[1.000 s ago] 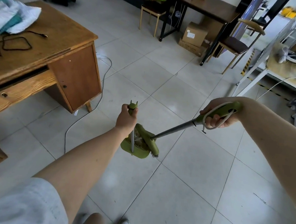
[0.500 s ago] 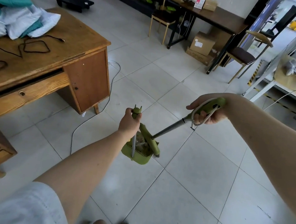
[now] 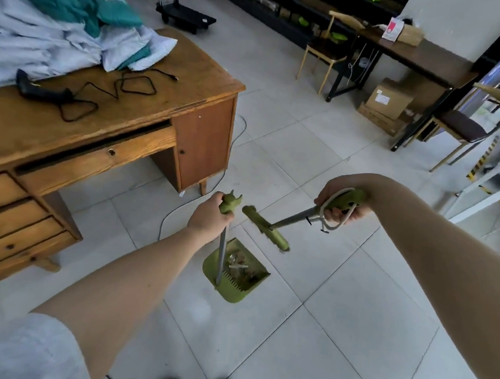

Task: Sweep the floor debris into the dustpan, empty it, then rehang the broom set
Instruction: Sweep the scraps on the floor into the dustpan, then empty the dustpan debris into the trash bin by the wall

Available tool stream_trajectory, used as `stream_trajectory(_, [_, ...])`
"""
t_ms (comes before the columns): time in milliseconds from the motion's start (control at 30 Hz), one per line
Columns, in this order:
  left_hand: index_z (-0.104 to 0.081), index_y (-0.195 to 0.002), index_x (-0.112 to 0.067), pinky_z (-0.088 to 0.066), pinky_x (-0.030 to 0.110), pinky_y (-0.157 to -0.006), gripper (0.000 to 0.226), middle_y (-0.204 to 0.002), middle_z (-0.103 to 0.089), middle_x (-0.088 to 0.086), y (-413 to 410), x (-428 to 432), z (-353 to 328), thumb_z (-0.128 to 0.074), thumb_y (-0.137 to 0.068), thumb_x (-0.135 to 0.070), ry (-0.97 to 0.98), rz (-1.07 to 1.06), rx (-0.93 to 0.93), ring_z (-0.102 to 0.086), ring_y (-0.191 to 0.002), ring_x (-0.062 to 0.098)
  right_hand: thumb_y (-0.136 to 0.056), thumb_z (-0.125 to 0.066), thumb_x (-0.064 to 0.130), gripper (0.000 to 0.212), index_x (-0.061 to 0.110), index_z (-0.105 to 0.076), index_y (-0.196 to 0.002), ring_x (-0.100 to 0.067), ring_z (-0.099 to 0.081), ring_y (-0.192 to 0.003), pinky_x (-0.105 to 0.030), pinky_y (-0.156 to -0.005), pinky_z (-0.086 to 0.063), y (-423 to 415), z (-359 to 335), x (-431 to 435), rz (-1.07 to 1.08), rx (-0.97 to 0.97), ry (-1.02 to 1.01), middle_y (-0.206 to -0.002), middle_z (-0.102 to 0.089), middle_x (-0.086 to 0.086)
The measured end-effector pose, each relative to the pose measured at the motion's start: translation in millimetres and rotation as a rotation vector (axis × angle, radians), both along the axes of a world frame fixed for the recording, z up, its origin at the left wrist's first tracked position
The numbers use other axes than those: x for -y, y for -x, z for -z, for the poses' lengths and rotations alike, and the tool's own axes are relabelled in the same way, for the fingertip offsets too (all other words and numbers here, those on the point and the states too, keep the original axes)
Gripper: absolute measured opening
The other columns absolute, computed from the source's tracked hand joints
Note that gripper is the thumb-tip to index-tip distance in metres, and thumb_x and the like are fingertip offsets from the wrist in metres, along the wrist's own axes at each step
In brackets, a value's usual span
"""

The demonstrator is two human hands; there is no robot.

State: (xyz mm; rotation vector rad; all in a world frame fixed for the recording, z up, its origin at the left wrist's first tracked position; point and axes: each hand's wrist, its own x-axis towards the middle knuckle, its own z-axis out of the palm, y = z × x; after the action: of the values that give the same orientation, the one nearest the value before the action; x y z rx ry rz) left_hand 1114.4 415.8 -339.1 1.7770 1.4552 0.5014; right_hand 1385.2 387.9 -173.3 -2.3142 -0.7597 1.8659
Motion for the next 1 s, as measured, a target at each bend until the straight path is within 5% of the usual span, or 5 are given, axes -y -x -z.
stream_trajectory(300, [-0.048, -0.113, -0.026, -0.043, 0.026, -0.076, 0.033, -0.103, -0.057, -0.008, 87.6, 39.8, 1.3, -0.064, -0.088, -0.042, 0.007, -0.198, 0.053, -0.059, -0.095, 0.016, -0.095, -0.053, 0.006, 0.014, 0.0, -0.054, -0.083, -0.022, -0.058, -0.033, -0.018, -0.033, -0.045, 60.6, 22.0, -17.0, -0.16, -0.014, -0.001, -0.05, -0.061, -0.017])
stream_trajectory(433, [-0.045, -0.129, -0.02, -0.039, 0.025, -0.075, 0.052, -0.108, -0.049, -0.011, 111.8, 71.1, -8.0, -0.06, -0.089, -0.05, -0.035, -0.374, -0.009, -0.051, -0.092, 0.009, -0.095, -0.054, 0.006, 0.013, 0.001, -0.052, -0.083, -0.022, -0.059, -0.035, -0.019, -0.035, -0.046, 92.4, 23.5, -24.0, -0.33, 0.003, 0.002, -0.052, -0.06, -0.015])
stream_trajectory(733, [-0.051, -0.121, -0.027, -0.047, 0.027, -0.068, 0.035, -0.09, -0.059, -0.011, 138.1, 160.1, -37.4, -0.056, -0.092, -0.046, -0.147, -0.714, -0.083, -0.059, -0.083, 0.013, -0.095, -0.043, 0.006, 0.024, -0.003, -0.056, -0.077, -0.02, -0.058, -0.035, -0.019, -0.038, -0.049, 188.7, 25.0, -4.6, -0.559, -0.111, -0.065, -0.051, -0.058, -0.017])
stream_trajectory(1000, [-0.053, -0.121, -0.022, -0.049, 0.033, -0.078, 0.036, -0.098, -0.063, -0.003, 213.7, 247.9, -47.7, -0.056, -0.092, -0.044, -0.127, -0.951, -0.091, -0.06, -0.089, 0.019, -0.098, -0.035, 0.009, 0.038, -0.004, -0.054, -0.069, -0.016, -0.054, -0.032, -0.015, -0.039, -0.044, 314.0, 18.1, 49.7, -0.677, -0.223, -0.023, -0.052, -0.054, -0.014])
